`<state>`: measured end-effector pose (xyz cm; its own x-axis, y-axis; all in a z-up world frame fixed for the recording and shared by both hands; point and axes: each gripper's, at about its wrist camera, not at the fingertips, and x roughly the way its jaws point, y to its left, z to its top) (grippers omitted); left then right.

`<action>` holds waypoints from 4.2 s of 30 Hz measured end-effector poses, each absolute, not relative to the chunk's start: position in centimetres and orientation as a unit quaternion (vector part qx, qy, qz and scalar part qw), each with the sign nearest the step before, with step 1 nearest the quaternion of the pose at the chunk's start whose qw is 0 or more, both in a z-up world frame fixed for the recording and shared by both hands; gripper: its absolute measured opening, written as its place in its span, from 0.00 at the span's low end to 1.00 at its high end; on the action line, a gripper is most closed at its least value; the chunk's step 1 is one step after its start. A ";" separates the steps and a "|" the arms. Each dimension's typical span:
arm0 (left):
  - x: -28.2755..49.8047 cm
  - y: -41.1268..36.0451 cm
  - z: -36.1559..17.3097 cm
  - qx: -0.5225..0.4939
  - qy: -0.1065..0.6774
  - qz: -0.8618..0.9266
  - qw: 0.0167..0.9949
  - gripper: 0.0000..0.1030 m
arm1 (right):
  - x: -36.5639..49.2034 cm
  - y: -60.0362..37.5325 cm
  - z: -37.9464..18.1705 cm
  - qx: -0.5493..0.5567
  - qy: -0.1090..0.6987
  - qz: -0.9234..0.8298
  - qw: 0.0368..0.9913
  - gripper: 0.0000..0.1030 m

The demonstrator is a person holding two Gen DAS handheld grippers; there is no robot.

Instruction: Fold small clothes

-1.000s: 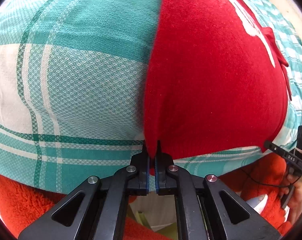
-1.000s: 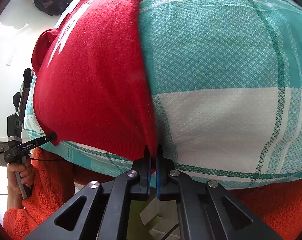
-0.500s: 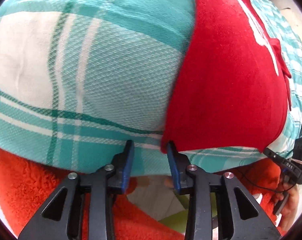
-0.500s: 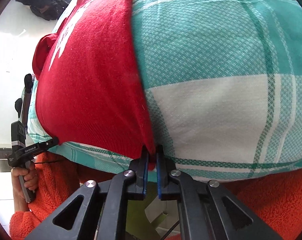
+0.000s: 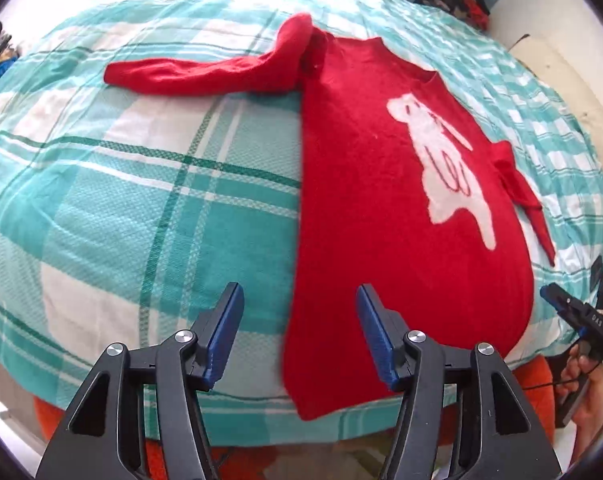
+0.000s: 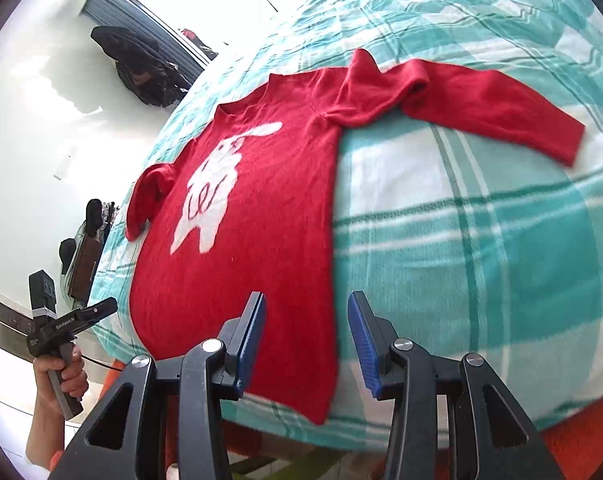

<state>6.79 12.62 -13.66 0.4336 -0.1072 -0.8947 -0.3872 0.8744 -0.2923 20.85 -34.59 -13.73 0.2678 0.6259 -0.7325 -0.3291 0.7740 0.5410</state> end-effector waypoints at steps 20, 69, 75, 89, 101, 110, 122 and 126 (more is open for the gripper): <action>4.8 13.5 -14.1 -0.296 0.465 0.056 0.833 0.56 | 21.9 -33.6 -16.1 0.144 0.550 0.265 0.779 0.35; 5.8 3.4 -15.7 -0.109 0.467 0.060 0.876 0.70 | 15.0 -29.1 -18.9 0.022 0.556 0.312 0.770 0.40; 5.7 2.5 -15.7 -0.089 0.468 0.064 0.877 0.75 | 15.0 -29.0 -18.5 0.017 0.558 0.310 0.770 0.40; 1.6 6.8 -12.3 -0.181 0.421 0.111 0.882 0.78 | 19.4 -40.6 -14.5 0.247 0.503 0.255 0.788 0.41; 0.7 9.5 -13.9 -0.252 0.424 0.148 0.857 0.79 | 32.3 -53.1 -21.3 0.484 0.472 0.095 0.730 0.41; 0.3 10.6 -14.9 -0.282 0.432 0.159 0.841 0.79 | 33.6 -54.5 -16.2 0.355 0.456 0.057 0.814 0.07; 1.6 9.3 -15.3 -0.246 0.454 0.144 0.844 0.79 | 33.0 -57.2 -14.9 0.226 0.491 -0.024 0.841 0.48; 1.4 10.1 -15.6 -0.266 0.451 0.149 0.839 0.79 | 32.1 -55.8 -12.1 0.151 0.455 -0.052 0.876 0.49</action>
